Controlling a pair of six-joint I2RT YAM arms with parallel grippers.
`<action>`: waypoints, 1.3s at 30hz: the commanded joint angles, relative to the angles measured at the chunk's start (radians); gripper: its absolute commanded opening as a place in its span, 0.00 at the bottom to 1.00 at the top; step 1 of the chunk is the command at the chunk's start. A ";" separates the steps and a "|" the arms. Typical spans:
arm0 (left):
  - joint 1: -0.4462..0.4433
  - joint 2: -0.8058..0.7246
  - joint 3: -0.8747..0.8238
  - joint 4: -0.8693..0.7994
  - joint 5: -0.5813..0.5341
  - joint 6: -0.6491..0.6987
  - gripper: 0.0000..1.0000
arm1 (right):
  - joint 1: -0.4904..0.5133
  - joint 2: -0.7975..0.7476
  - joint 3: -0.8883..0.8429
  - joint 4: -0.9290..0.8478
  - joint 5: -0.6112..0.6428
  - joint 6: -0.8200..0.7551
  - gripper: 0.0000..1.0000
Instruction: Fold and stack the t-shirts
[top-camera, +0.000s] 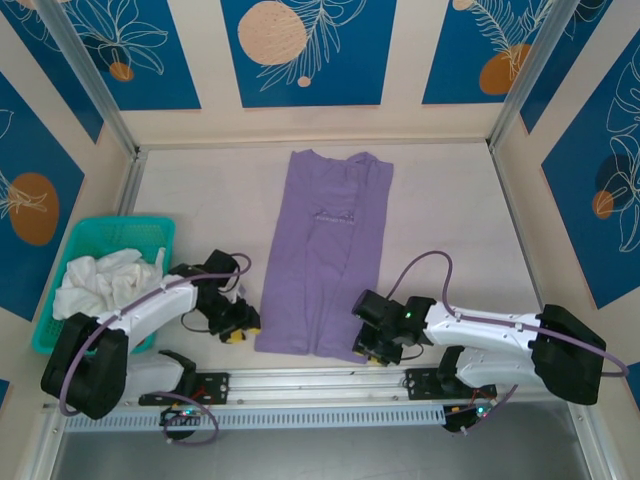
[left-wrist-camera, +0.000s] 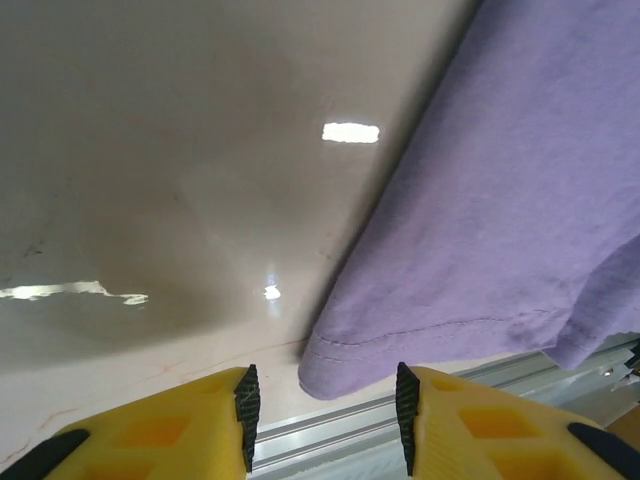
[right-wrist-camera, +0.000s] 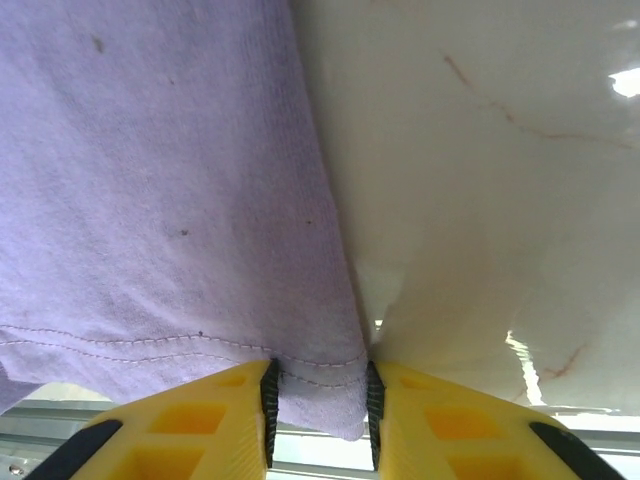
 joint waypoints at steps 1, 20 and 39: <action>-0.024 0.018 -0.011 0.033 0.019 -0.018 0.41 | 0.008 0.009 -0.004 0.001 0.013 0.024 0.27; -0.123 0.059 -0.016 0.092 -0.052 -0.025 0.31 | 0.010 -0.027 0.001 -0.028 0.042 0.043 0.03; -0.142 0.061 0.158 -0.027 -0.130 0.018 0.00 | -0.032 -0.140 0.052 -0.129 0.092 0.053 0.00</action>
